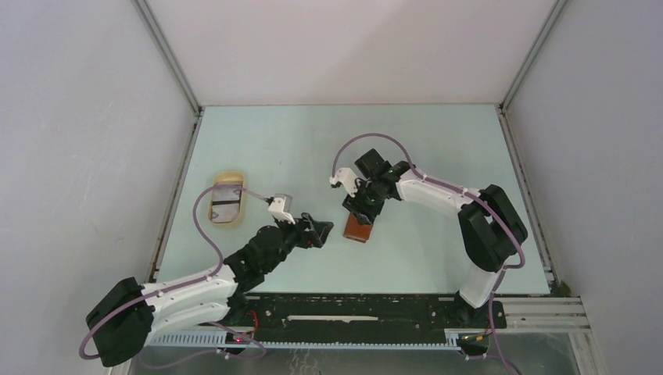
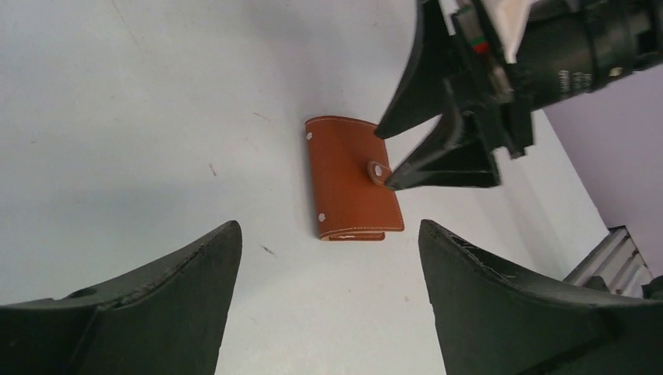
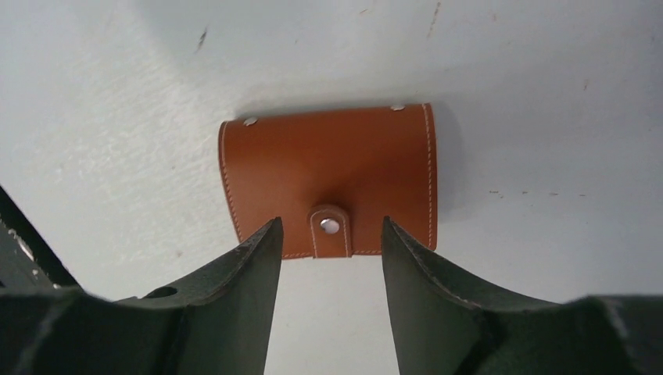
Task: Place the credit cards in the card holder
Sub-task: Open the card holder at the center of the board.
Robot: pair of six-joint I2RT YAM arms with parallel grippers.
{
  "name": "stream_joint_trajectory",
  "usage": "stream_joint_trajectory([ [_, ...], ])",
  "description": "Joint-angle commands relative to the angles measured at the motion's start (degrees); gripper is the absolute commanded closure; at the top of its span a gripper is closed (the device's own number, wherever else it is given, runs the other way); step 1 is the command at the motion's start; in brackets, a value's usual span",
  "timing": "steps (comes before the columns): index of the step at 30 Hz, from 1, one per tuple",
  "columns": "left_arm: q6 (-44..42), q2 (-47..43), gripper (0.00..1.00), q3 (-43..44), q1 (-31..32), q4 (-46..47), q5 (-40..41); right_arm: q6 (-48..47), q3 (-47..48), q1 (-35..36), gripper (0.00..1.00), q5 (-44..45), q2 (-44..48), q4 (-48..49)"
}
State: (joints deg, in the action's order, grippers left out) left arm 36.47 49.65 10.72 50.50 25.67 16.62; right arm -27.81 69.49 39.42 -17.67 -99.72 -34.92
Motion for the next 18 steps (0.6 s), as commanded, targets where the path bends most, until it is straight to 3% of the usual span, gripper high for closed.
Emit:
stream_joint_trajectory([
  [1,1.07,1.04,0.14,-0.37,-0.07,6.13,-1.11,2.86,3.42,0.65,0.43,1.07,-3.05,-1.55],
  [11,3.74,7.03,0.32,-0.99,-0.08,12.46,-3.23,2.22,3.45,0.31,0.47,1.49,-6.63,-3.51],
  [18,6.06,14.44,0.36,-0.43,-0.06,16.54,-4.32,1.06,3.37,0.48,0.48,5.18,-7.24,-3.35],
])
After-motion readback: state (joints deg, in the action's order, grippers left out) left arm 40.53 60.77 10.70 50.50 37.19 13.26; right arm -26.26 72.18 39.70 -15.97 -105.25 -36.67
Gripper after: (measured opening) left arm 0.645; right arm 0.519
